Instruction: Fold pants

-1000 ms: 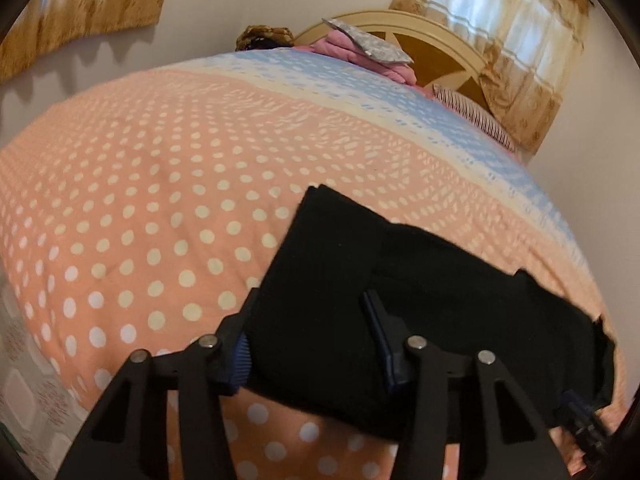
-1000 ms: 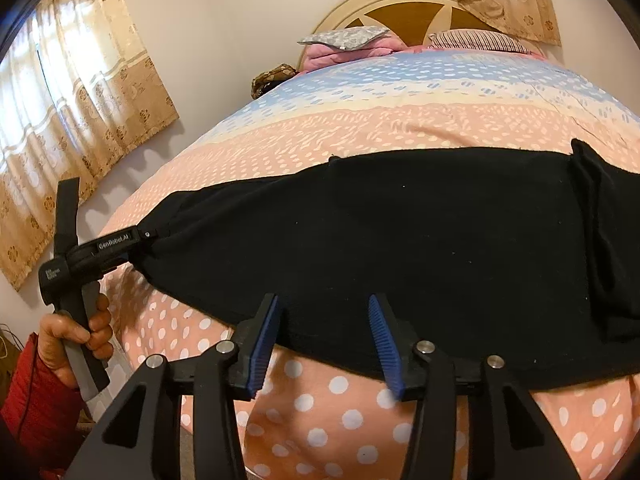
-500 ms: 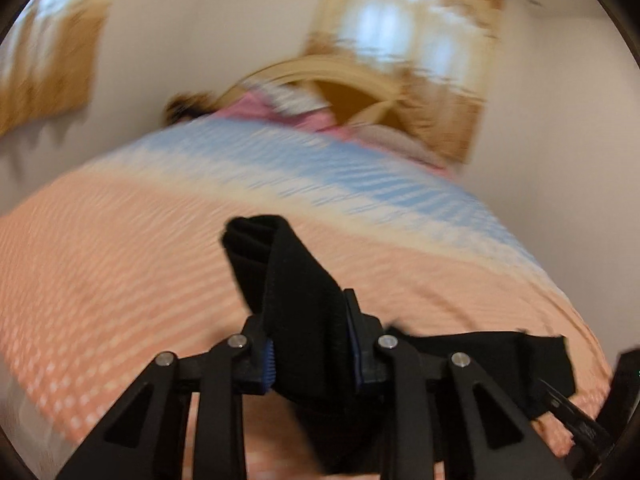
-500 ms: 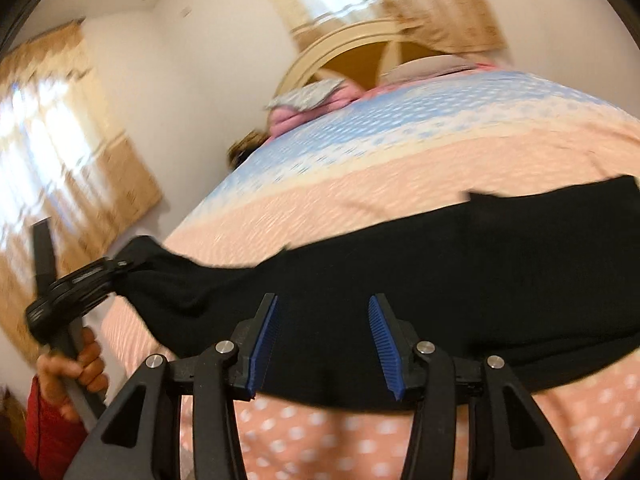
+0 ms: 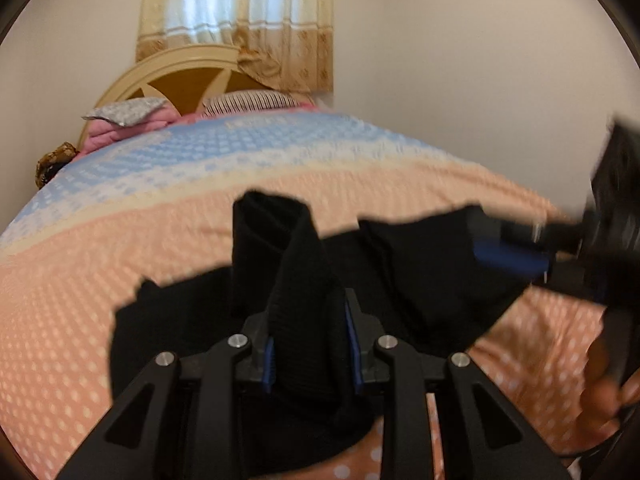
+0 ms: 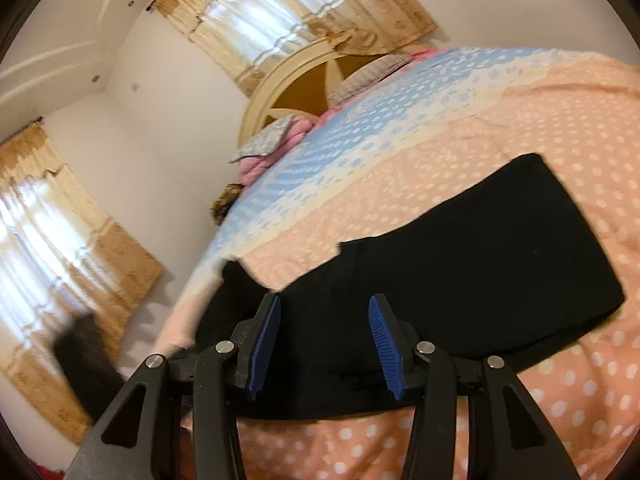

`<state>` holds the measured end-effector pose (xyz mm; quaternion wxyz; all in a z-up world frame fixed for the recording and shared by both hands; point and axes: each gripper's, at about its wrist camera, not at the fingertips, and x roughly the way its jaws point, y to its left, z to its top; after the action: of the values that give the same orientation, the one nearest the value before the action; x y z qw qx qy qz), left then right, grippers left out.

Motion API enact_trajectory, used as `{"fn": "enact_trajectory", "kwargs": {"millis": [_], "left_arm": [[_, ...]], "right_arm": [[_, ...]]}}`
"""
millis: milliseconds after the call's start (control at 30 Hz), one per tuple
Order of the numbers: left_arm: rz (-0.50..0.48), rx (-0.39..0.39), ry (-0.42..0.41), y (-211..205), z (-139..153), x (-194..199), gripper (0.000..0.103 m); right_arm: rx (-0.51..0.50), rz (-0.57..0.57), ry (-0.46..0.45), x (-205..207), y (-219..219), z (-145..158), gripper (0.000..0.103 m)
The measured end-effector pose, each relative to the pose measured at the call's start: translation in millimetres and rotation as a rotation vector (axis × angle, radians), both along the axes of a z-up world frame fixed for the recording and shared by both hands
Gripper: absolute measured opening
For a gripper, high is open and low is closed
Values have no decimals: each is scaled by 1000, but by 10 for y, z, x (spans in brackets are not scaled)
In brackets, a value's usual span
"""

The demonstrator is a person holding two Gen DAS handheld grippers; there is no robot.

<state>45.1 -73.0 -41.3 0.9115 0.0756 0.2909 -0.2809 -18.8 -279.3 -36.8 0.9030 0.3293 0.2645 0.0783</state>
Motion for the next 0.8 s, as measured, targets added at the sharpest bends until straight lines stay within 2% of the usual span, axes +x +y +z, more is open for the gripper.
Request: {"fn": "enact_trajectory", "kwargs": {"millis": [167, 233, 300, 367, 500, 667, 700, 733, 800], "left_arm": [[0, 51, -75, -74, 9, -170, 29], [1, 61, -85, -80, 11, -154, 29], [1, 72, -102, -92, -11, -191, 29], [-1, 90, -123, -108, -23, -218, 29], [-7, 116, -145, -155, -84, -245, 29], [-9, 131, -151, -215, -99, -321, 34], [-14, 134, -153, -233, -100, -337, 36], [-27, 136, -156, -249, -98, -360, 38], [-53, 139, -161, -283, -97, -410, 39]], "right_arm": [[118, 167, 3, 320, 109, -1, 51], [176, 242, 43, 562, 193, -32, 58], [209, 314, 78, 779, 307, -49, 59], [183, 365, 108, 945, 435, -44, 59], [55, 461, 176, 1167, 725, -49, 60], [-31, 510, 241, 1274, 849, -165, 59], [-37, 508, 244, 1286, 831, -194, 57], [-41, 505, 247, 1297, 809, -209, 45], [-37, 507, 272, 1303, 748, -246, 28]]}}
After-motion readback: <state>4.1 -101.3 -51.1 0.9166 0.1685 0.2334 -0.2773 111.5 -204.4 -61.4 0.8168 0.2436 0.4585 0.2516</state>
